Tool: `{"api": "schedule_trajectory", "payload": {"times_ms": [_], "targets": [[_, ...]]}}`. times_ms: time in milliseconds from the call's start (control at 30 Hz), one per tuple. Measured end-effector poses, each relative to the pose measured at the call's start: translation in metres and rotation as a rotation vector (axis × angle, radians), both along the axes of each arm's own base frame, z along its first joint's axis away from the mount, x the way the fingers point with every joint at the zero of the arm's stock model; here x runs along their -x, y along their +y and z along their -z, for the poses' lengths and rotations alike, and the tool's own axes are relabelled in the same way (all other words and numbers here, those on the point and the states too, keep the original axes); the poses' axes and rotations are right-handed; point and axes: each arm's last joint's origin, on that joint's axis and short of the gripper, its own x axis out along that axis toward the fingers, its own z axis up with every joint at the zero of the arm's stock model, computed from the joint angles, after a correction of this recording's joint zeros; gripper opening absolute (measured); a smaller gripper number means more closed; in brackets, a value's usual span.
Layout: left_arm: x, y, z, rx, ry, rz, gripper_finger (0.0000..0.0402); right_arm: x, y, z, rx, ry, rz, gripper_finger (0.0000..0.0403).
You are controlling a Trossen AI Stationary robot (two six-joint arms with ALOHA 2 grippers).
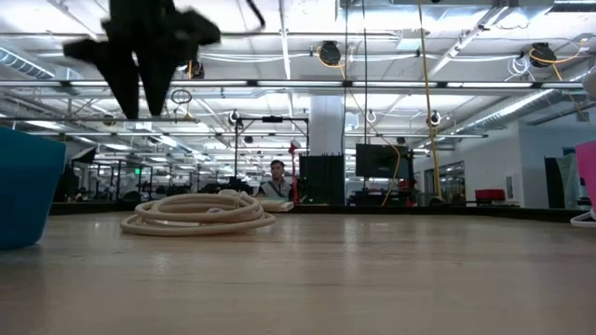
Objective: Pick & Place USB Port
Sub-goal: Put the light brown HDMI cable into the blue bin
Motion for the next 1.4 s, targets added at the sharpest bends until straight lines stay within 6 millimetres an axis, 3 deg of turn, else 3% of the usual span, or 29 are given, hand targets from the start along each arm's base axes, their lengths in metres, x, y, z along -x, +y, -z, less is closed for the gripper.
{"api": "schedule_trajectory", "payload": {"times_ms": [167,333,567,700,1067,1400], "targets": [[0.001,0.026,0.043,0.109,-0.002,-0.033,0.0173,0.006,0.005,-0.003,-0.022,-0.021,-0.016,0.0132],[0.007,0.042,0.065,0.212,0.001,-0.067,0.0223,0.006,0.006,-0.004,-0.053,-0.034,-0.004,0.0132],[-0.017,0.043,0.068,0.267,-0.293,0.041,0.0318,0.003,0.006,-0.001,-0.079,-0.048,0.009,0.0132],[-0.015,0.044,0.069,0.199,-0.272,0.021,0.035,0.001,0.007,0.003,-0.095,-0.051,0.013,0.0132],[-0.007,0.041,0.078,0.162,-0.145,0.029,0.0356,-0.007,0.012,0.016,-0.137,-0.085,-0.004,0.0132],[-0.021,0.035,0.131,0.212,0.045,0.045,0.0349,-0.007,0.014,0.011,-0.18,-0.137,-0.065,0.0132]]}}
